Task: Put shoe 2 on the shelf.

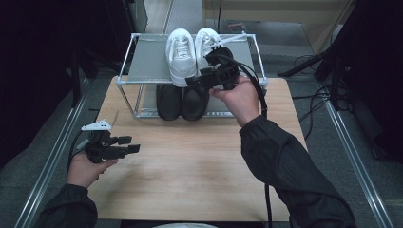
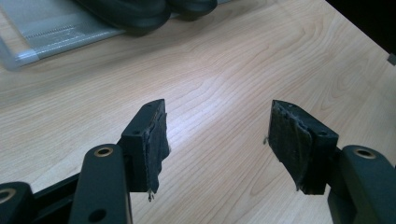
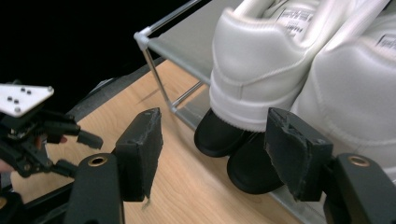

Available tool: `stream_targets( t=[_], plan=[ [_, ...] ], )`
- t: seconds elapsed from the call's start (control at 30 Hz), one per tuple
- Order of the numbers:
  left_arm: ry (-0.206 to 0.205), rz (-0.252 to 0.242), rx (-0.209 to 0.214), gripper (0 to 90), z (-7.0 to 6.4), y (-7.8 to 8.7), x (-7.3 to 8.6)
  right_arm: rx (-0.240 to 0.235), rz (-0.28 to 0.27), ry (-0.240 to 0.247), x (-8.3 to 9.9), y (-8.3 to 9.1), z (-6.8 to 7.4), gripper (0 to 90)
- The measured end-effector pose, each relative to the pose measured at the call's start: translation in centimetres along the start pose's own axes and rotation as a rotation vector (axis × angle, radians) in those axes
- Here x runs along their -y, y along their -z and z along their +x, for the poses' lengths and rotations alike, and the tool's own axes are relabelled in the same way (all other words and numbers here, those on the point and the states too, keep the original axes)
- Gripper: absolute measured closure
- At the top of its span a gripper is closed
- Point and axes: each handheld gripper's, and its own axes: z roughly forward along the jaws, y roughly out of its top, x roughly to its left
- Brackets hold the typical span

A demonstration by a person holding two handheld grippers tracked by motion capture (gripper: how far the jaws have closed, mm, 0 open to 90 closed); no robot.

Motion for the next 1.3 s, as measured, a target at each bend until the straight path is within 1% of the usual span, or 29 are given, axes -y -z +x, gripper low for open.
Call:
stream_targets(
  t=[0.07,0.13,0.23,0.3,0.47,0.6,0.67,0.9,1.03,1.07,1.13,1.17,1.23,1.3],
  plan=[
    [0.000,0.000,-0.001,38.2,0.0,0.0,0.0,-0.015,0.002,0.004,1.0,-0.2,0.0,37.7],
    [0.000,-0.002,0.000,38.2,0.0,-0.1,0.0,-0.036,0.005,-0.002,1.7,-0.3,0.0,38.6],
    [-0.002,0.006,0.002,38.2,0.1,-0.2,0.0,-0.048,-0.008,-0.001,3.1,-0.6,-0.2,38.8],
    [-0.004,0.006,-0.001,38.2,0.0,-0.3,0.0,-0.068,-0.015,-0.014,4.0,-0.7,-0.3,38.7],
    [-0.008,0.012,0.005,38.1,0.0,-0.4,0.0,-0.068,-0.011,-0.012,5.9,-0.8,-0.7,36.8],
    [-0.011,0.015,0.000,38.1,0.0,-0.5,0.0,-0.064,0.001,-0.007,7.3,-0.9,-1.0,35.5],
    [-0.010,0.017,0.001,38.0,0.0,-0.5,0.0,-0.065,-0.001,-0.014,8.0,-0.9,-1.2,35.2],
    [-0.018,0.016,-0.002,37.9,-0.1,-0.6,0.0,-0.061,-0.003,-0.020,10.6,-0.7,-2.1,33.0],
    [-0.018,0.011,0.002,37.8,-0.3,-0.7,0.0,-0.067,0.007,-0.024,12.3,-0.8,-2.7,29.3],
    [-0.019,0.017,0.000,37.8,-0.3,-0.7,0.0,-0.071,0.010,-0.020,12.7,-0.7,-2.9,26.2],
    [-0.022,0.019,-0.001,37.8,-0.2,-0.8,0.0,-0.103,0.010,-0.012,13.5,-0.7,-3.1,24.8],
    [-0.019,0.019,0.000,37.8,-0.3,-0.8,0.0,-0.101,0.009,-0.001,13.9,-0.6,-3.2,24.8],
    [-0.021,0.021,0.001,37.8,-0.3,-0.8,0.0,-0.079,0.016,0.015,14.6,-0.6,-3.2,24.8],
    [-0.021,0.019,0.002,37.7,-0.3,-0.9,0.0,-0.075,0.028,0.016,15.4,-0.7,-3.3,24.8]
  ],
)
